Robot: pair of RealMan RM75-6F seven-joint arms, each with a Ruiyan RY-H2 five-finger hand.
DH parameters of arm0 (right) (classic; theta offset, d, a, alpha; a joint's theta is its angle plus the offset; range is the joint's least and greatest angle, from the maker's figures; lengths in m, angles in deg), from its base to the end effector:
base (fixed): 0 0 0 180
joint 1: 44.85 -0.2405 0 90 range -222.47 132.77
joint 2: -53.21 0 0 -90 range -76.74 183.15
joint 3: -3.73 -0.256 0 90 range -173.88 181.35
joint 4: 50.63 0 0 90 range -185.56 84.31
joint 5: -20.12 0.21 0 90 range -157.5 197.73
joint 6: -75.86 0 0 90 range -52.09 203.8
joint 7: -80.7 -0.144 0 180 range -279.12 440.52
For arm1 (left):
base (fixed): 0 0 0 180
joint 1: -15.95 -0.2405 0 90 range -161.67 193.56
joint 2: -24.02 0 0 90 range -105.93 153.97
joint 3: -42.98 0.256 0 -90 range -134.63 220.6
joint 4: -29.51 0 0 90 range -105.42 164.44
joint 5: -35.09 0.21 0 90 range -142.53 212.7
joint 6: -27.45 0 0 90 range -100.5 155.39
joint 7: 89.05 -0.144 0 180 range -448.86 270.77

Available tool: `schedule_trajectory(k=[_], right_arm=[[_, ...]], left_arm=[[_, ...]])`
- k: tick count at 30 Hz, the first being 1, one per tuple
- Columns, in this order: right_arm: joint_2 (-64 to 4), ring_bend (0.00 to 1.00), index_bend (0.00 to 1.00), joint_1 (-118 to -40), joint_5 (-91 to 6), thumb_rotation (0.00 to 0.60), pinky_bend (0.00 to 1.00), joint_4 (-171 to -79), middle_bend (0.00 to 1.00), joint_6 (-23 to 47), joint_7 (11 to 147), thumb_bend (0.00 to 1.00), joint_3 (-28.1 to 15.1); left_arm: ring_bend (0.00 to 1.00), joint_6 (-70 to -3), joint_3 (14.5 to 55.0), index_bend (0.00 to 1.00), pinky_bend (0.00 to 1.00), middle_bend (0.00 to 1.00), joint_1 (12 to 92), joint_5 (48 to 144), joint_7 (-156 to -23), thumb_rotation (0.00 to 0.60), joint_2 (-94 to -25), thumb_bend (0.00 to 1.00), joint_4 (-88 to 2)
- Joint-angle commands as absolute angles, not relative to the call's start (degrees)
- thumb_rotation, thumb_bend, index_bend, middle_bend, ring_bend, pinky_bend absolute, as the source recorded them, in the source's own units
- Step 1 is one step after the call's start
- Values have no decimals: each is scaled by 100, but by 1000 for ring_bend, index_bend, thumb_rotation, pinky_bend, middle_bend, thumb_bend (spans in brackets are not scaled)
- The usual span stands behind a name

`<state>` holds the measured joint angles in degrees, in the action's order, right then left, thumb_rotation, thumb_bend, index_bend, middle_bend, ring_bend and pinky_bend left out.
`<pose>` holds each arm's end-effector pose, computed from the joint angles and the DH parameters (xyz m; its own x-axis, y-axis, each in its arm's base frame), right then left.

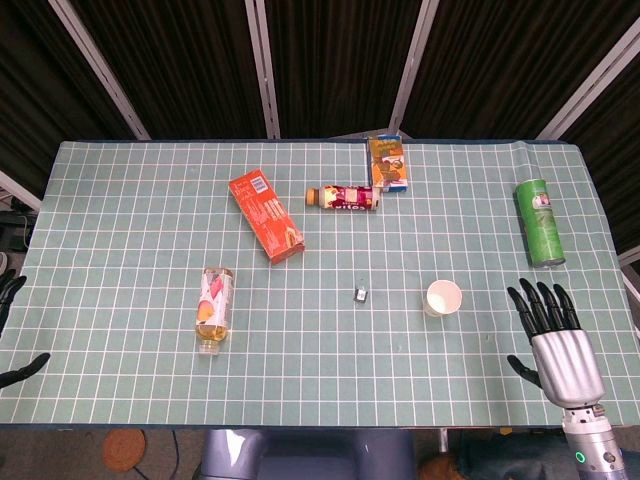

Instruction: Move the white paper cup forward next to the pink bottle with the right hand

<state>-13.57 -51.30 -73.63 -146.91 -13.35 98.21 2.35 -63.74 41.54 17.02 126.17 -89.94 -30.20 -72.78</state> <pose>-0.2681 -0.1799 0.1391 0.5587 0.0935 0.8241 -0.8097 -0.1537 0.5664 -0.2827 0.1543 0.2022 0.4109 -0.0534 0.9101 0.9098 -0.0405 -0.4131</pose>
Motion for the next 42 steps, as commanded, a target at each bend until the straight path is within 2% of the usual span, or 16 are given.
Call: schedule_trajectory(k=[1,9,16,22,26,42], right_arm=[[-1375,0,0,-5138,-7331,600,0,-14670,0,-1279,9839,0,227],[-1597,0,0,-5279,-7543,600,0,-14522,0,-935,10265,0,351],[-2041,0,0,-6015,-8078,600,0,-14459,0,273,12105,0,370],[-2462,0,0,-6445,-7932,600,0,-14425,0,1282,13832,0,253],[-2798,0,0,-6626,-7603,600,0,-14238,0,1716,14551,0,126],[-3615,0,0,-6993,-6919,600,0,-13239,0,1952,16434,0,-212]], left_arm=[[0,-6363,4159,0,0,0,1704,12609,-9003,600,-3026,0,-7276],[0,-6414,4137,0,0,0,1681,12571,-9046,600,-3027,0,-7293],[0,-6196,4065,0,0,0,1807,12395,-9320,600,-3172,0,-7217],[0,-6085,3990,0,0,0,1890,12242,-9454,600,-3283,1,-7145],[0,-6027,3984,0,0,0,1913,12168,-9527,600,-3332,0,-7113],[0,-6002,3983,0,0,0,1923,12080,-9580,600,-3368,0,-7095]])
